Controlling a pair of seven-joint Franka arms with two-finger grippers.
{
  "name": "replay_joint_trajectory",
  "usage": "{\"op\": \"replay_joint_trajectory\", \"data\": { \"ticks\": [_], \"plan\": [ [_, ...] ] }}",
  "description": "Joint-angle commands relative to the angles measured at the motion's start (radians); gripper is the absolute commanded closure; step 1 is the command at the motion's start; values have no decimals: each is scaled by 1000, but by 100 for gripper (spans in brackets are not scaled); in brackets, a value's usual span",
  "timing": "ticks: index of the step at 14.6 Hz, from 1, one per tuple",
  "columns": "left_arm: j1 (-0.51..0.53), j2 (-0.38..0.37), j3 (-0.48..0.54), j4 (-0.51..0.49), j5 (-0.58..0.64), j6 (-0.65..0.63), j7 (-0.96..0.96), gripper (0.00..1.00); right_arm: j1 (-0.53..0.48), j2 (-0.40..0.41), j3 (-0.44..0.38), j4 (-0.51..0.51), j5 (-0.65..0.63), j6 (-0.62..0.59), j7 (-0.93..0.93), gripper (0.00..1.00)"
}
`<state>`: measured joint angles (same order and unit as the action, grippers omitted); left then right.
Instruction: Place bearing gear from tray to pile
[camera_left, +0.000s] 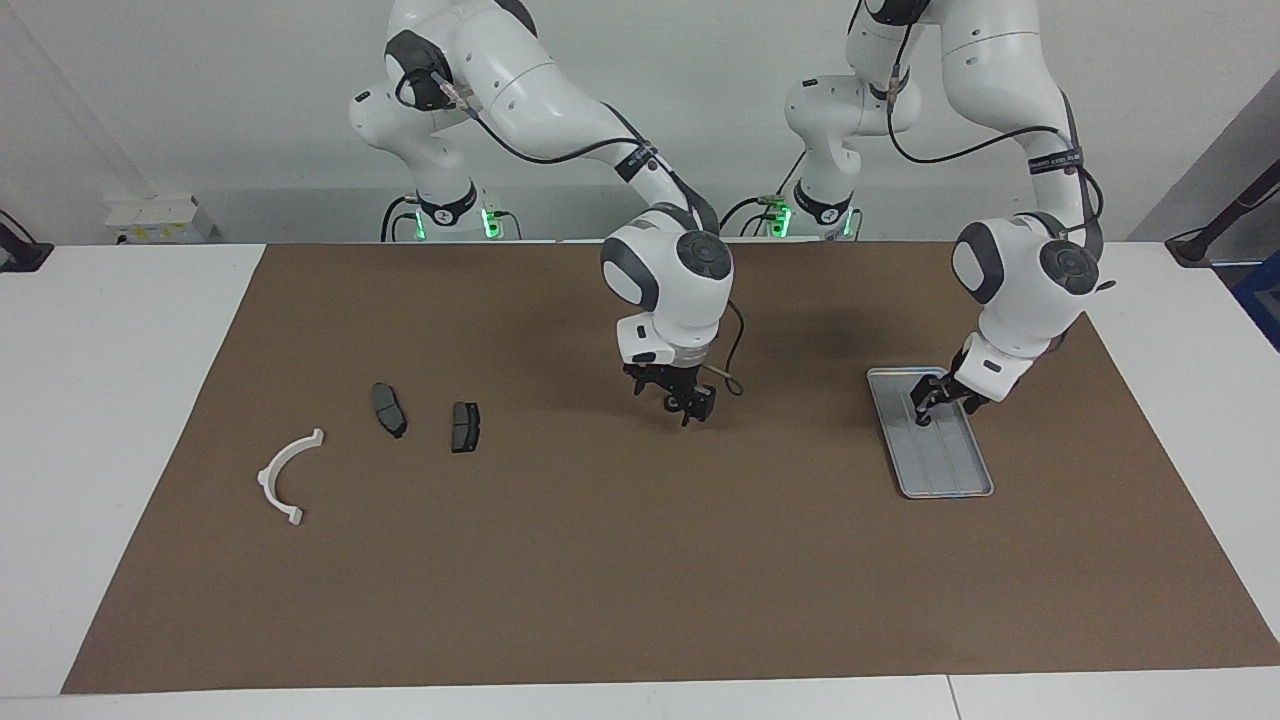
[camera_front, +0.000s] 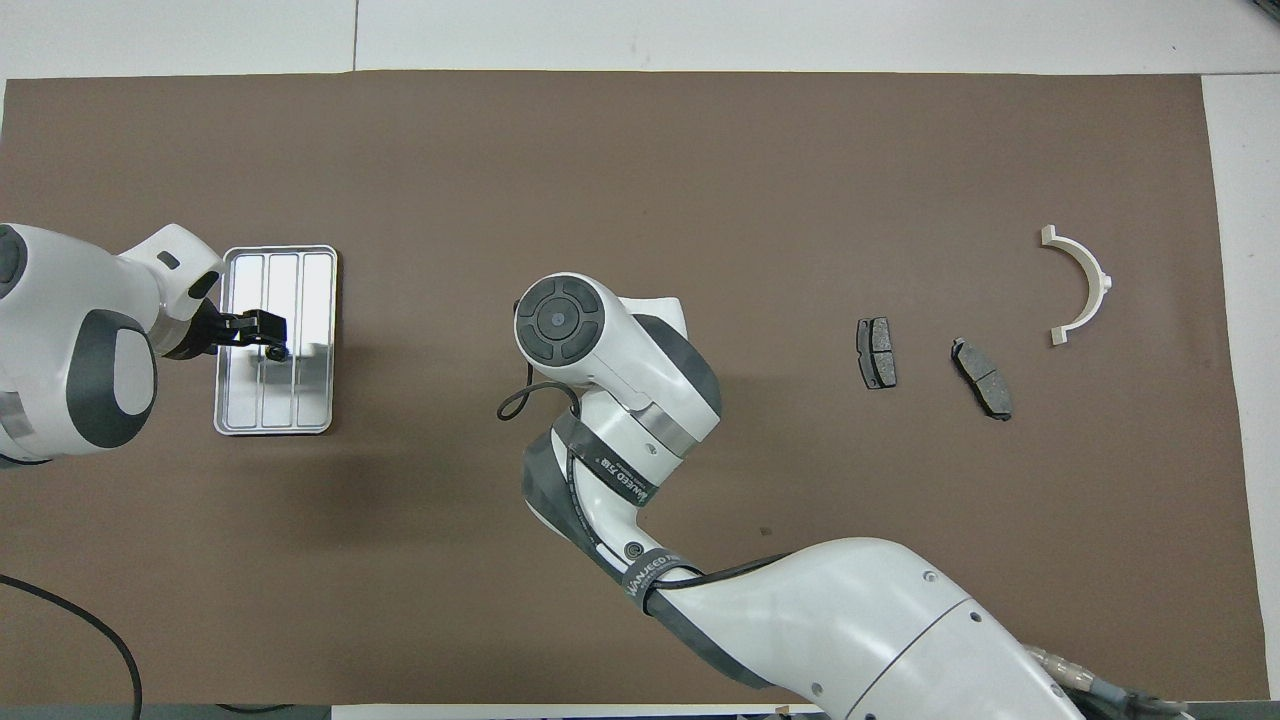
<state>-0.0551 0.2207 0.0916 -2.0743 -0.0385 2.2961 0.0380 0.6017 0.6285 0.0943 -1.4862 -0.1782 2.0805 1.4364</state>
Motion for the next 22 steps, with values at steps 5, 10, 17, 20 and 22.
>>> {"op": "replay_joint_trajectory", "data": {
  "ticks": [5, 10, 17, 20, 22],
  "plan": [
    [5, 25, -9, -13, -14, 52, 17, 15, 3, 8, 21, -17, 3, 61, -2, 0],
    [-2, 20, -9, -39, -14, 65, 5, 19, 3, -26, 41, -120, 3, 101, -91, 0],
    [-5, 14, -10, -63, -15, 82, -18, 21, -6, -32, 39, -123, 3, 81, -116, 30],
    [-17, 14, -10, -66, -14, 82, -35, 42, -10, -32, 39, -123, 3, 89, -132, 54],
    [-25, 14, -10, -66, -14, 82, -59, 84, -11, -32, 39, -123, 3, 93, -140, 67]
  ]
}}
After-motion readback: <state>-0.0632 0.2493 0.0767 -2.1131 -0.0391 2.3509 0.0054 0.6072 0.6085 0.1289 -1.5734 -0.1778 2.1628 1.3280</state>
